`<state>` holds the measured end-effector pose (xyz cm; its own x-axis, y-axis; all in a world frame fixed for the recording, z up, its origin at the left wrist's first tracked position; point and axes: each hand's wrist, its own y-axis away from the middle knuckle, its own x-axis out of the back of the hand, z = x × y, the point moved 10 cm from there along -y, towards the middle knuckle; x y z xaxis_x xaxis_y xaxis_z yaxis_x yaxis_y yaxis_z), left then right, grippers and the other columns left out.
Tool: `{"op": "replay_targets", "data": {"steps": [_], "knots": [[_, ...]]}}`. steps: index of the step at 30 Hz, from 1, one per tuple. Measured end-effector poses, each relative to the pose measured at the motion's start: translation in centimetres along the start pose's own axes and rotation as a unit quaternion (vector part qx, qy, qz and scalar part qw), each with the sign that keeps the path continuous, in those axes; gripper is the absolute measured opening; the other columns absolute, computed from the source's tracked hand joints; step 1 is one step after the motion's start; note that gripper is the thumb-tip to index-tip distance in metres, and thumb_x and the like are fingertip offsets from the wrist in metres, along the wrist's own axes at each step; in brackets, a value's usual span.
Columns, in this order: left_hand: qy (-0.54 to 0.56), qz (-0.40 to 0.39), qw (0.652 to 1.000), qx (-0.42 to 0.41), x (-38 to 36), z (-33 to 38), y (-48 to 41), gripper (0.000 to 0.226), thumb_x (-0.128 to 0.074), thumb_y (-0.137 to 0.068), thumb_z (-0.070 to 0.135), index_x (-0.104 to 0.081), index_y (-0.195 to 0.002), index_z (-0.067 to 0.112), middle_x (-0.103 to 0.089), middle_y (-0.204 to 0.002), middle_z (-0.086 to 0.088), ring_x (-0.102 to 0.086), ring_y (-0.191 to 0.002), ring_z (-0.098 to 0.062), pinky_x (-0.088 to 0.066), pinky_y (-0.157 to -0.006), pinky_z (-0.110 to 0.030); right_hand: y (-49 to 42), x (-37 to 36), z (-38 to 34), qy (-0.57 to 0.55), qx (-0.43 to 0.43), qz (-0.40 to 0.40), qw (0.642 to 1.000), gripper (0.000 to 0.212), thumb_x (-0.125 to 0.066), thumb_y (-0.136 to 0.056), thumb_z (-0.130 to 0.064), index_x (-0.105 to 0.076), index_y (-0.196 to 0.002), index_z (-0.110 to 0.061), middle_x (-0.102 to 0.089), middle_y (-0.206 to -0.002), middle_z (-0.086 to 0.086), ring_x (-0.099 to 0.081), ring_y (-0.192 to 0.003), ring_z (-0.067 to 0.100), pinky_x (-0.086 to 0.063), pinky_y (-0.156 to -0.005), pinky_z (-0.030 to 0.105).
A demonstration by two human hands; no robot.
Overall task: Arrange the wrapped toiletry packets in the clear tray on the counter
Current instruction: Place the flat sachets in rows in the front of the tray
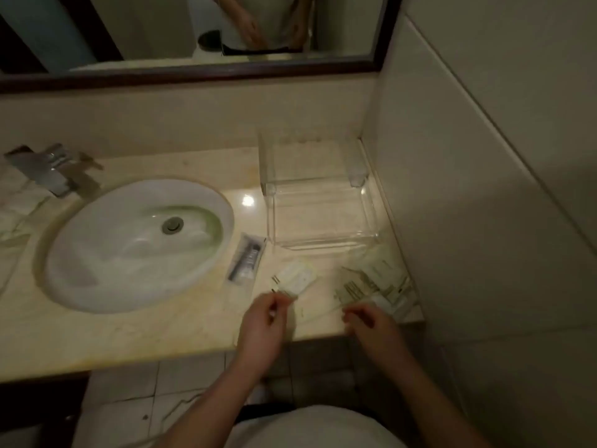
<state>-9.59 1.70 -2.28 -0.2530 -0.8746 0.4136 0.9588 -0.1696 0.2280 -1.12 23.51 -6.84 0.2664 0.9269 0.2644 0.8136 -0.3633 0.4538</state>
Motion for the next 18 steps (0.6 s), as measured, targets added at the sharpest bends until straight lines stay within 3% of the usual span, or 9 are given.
{"op": "replay_targets", "data": {"steps": [3,5,7,10,14,18], "knots": [[-0.194,0.055,0.973,-0.113,-0.5,3.3,-3.4,0.022,-0.066,-0.083,0.011,-0.067,-0.105,0.012,-0.064,-0.106,-0.009,-0.057,-0.100,-0.025,-0.042,-0.088,-0.031,-1.3,3.6,-2.3,0.077,0.050,0.142,0.986,0.014,-0.067,-0.087,-0.013,-0.065,-0.099,-0.017,-0.070,-0.098,0.007,-0.064,-0.084,0.020,-0.047,-0.069,0.023],[-0.315,0.009,0.943,-0.102,-2.6,3.7,-5.8,0.038,-0.069,-0.082,0.024,-0.061,-0.118,0.012,-0.060,-0.117,-0.011,-0.052,-0.107,-0.029,-0.041,-0.091,-0.035,-1.6,5.6,-4.0,0.132,0.062,0.215,0.966,0.026,-0.068,-0.085,-0.016,-0.062,-0.111,-0.016,-0.066,-0.110,0.007,-0.062,-0.092,0.024,-0.044,-0.074,0.026],[-0.412,-0.030,0.908,-0.077,-4.4,3.1,-6.8,0.044,-0.068,-0.080,0.029,-0.056,-0.120,0.015,-0.057,-0.120,-0.012,-0.050,-0.107,-0.031,-0.041,-0.090,-0.036,-2.1,6.7,-4.9,0.200,0.059,0.233,0.950,0.040,-0.067,-0.085,-0.024,-0.056,-0.123,-0.018,-0.060,-0.123,0.008,-0.060,-0.104,0.030,-0.047,-0.082,0.033],[-0.448,-0.046,0.891,-0.052,-4.9,2.8,-8.0,0.046,-0.065,-0.076,0.023,-0.051,-0.120,0.016,-0.056,-0.117,-0.012,-0.050,-0.106,-0.031,-0.041,-0.088,-0.037,-3.7,7.6,-5.7,0.285,0.036,0.222,0.932,0.055,-0.068,-0.084,-0.034,-0.048,-0.133,-0.020,-0.052,-0.132,0.008,-0.056,-0.111,0.030,-0.046,-0.084,0.036],[-0.424,-0.072,0.902,-0.049,-4.6,1.6,-9.3,0.044,-0.061,-0.073,0.019,-0.053,-0.116,0.015,-0.061,-0.109,-0.011,-0.052,-0.103,-0.032,-0.042,-0.089,-0.036,-5.1,7.4,-5.4,0.351,0.010,0.192,0.917,0.066,-0.071,-0.080,-0.042,-0.045,-0.135,-0.016,-0.051,-0.131,0.011,-0.054,-0.112,0.031,-0.047,-0.088,0.040],[-0.416,-0.101,0.902,-0.063,-4.6,1.1,-10.1,0.041,-0.073,-0.069,0.029,-0.055,-0.104,0.016,-0.057,-0.107,-0.010,-0.053,-0.101,-0.030,-0.046,-0.084,-0.035,-5.7,7.2,-5.2,0.390,-0.003,0.188,0.902,0.065,-0.068,-0.080,-0.047,-0.045,-0.133,-0.016,-0.050,-0.129,0.012,-0.057,-0.107,0.032,-0.048,-0.083,0.039]]}}
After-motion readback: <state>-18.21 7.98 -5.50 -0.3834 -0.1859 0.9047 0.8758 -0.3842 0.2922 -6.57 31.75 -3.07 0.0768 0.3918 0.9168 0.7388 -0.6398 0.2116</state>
